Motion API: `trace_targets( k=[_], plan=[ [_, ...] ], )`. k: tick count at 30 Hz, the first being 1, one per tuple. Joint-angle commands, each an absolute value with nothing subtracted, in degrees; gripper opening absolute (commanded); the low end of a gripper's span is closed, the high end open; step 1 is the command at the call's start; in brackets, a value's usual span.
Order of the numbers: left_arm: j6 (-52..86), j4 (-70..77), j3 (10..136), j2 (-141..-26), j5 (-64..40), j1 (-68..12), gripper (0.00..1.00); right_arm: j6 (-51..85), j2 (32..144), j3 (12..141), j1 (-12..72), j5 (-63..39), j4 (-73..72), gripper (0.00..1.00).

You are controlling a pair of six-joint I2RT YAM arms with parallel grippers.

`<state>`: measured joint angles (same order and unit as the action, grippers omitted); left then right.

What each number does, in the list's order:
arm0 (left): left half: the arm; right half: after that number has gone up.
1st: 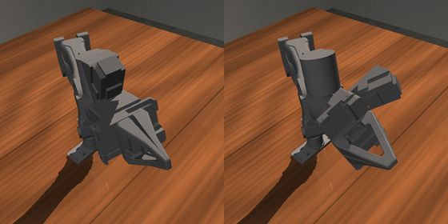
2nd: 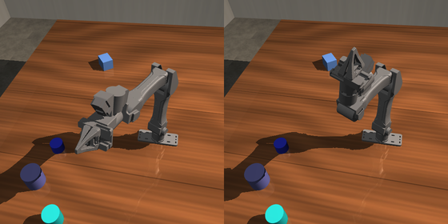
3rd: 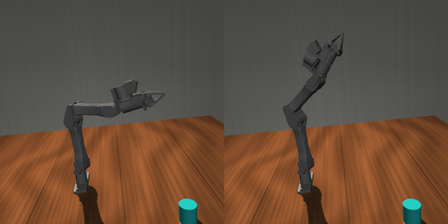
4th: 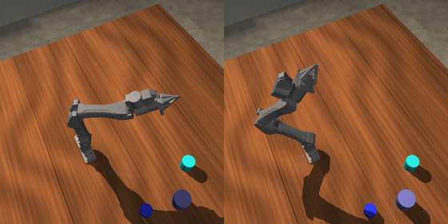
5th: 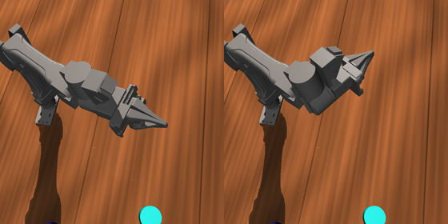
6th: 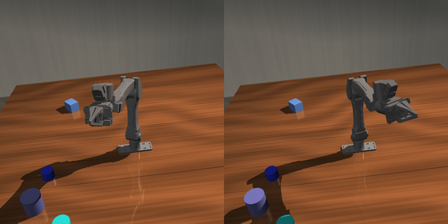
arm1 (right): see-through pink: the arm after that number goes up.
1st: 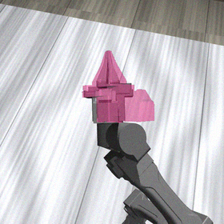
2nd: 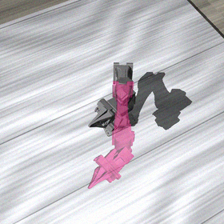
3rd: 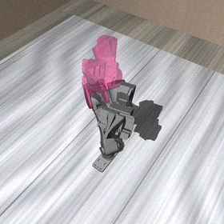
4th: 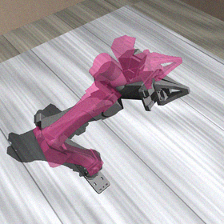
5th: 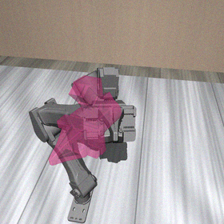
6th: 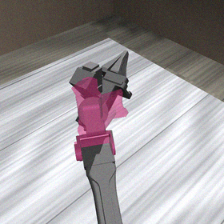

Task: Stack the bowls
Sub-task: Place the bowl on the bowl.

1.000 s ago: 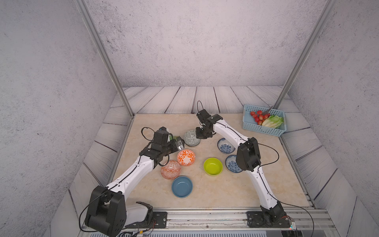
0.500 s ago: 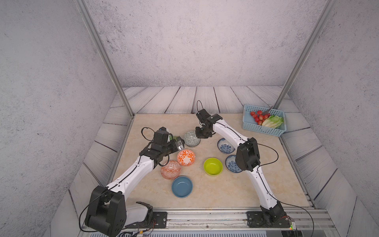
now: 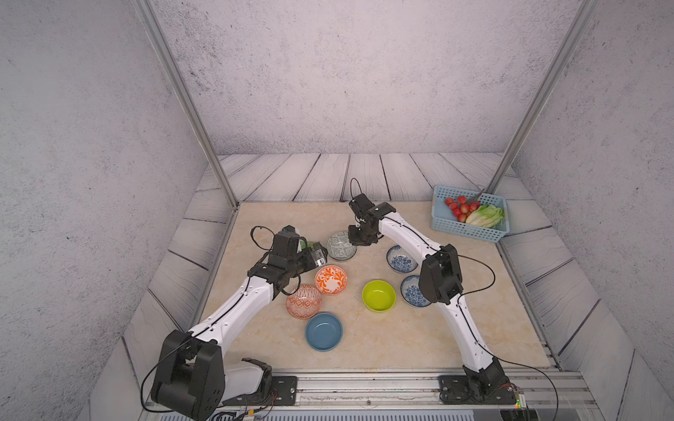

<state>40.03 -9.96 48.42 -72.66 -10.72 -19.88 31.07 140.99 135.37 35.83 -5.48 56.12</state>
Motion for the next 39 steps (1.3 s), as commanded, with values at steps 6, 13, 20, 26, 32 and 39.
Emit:
trace_targets(
  k=[6,13,20,26,32,39],
  plan=[
    [40.3,-9.3,47.9,-72.0,-10.5,-19.5,1.00,31.8,138.9,135.2,35.6,-6.4,56.7,0.01],
    [40.3,-9.2,47.9,-72.0,-10.5,-19.4,1.00,33.0,138.7,134.3,35.2,-9.1,55.7,0.00],
    [40.2,-9.2,47.9,-72.1,-10.5,-19.4,1.00,34.4,139.5,134.2,34.5,-13.6,54.9,0.00],
    [40.3,-9.2,47.9,-72.2,-10.5,-19.4,1.00,34.0,139.2,133.9,34.5,-12.9,55.2,0.00],
    [40.3,-9.3,47.9,-72.2,-10.3,-19.4,1.00,33.7,137.8,133.7,34.5,-11.7,55.6,0.35],
    [40.2,-9.5,48.1,-72.5,-10.4,-19.2,1.00,32.7,132.3,132.4,33.7,-9.0,57.4,0.52]
  ],
)
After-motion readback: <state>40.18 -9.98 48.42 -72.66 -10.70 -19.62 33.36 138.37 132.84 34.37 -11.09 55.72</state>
